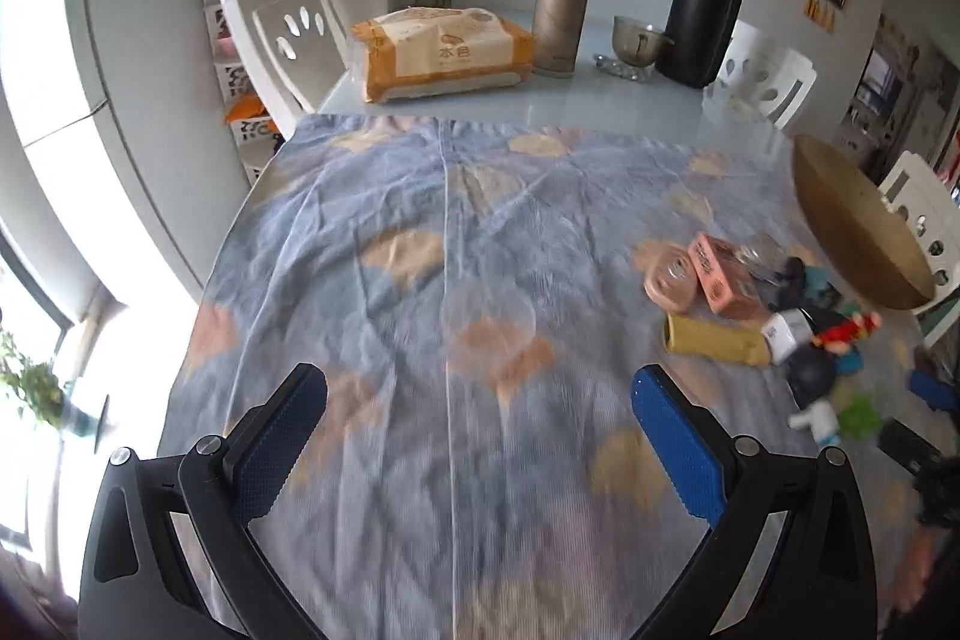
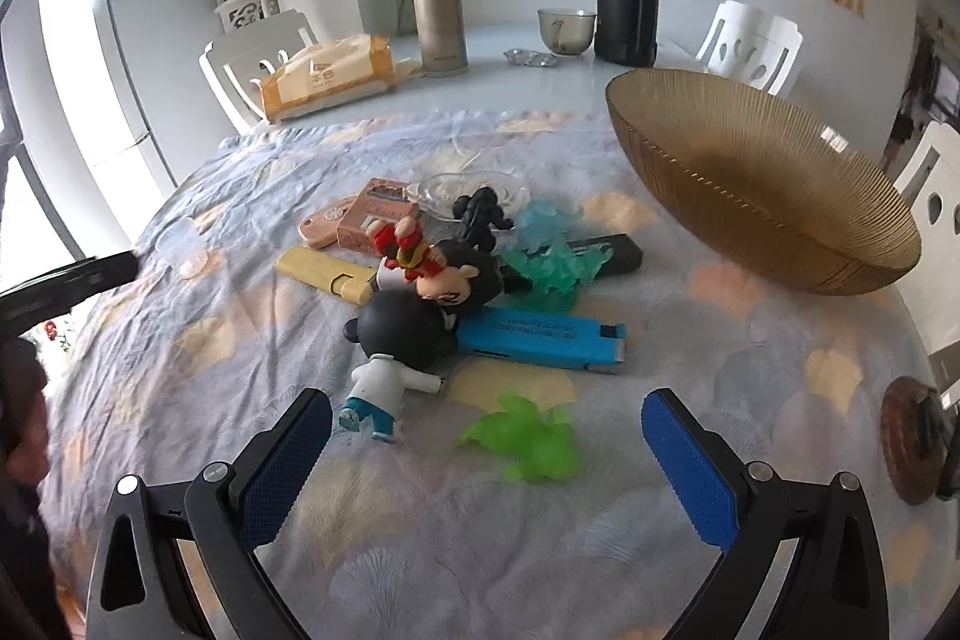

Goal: Organize rigid objects
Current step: 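Grasp the clear plastic cup with the left gripper while the right gripper approaches the figurines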

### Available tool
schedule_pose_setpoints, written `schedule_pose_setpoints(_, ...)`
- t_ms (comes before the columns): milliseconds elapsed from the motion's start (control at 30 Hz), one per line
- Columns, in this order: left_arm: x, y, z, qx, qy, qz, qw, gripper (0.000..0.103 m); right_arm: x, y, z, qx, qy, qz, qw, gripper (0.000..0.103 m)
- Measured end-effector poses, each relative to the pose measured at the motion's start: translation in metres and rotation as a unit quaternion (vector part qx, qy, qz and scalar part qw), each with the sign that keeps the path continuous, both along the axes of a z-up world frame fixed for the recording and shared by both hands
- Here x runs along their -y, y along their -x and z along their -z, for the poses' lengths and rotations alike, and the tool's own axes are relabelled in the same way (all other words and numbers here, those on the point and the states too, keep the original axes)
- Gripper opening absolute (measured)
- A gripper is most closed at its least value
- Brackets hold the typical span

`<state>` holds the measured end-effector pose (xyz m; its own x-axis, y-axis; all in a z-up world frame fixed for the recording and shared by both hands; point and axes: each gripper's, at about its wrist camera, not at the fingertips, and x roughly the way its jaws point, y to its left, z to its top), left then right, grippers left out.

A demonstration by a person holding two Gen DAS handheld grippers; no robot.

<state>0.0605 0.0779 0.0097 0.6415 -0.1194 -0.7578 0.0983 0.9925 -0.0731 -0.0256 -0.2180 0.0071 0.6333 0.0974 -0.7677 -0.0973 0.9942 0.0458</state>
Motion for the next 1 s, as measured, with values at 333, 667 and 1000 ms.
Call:
schedule_pose_setpoints(333,0.020,-0.028,0.020,-0.016,-0.047,-0.005,0.9988,0.076,0.002,-0.013,0.007,-0.052,-0.003,-0.032,0.998,0.103)
schedule_pose_setpoints(667,0.013,-0.028,0.024,-0.005,0.010,0.004,0.9999,0.035,-0.051,-0.035,0.018,-0.050,0.001,-0.032,0.998,0.087)
schedule_pose_setpoints(1000,0.031,0.009,-0.007,0.019,0.026,0.042,0.9986,0.035,-0.047,-0.033,0.022,-0.037,-0.006,-0.012,0.999,0.037)
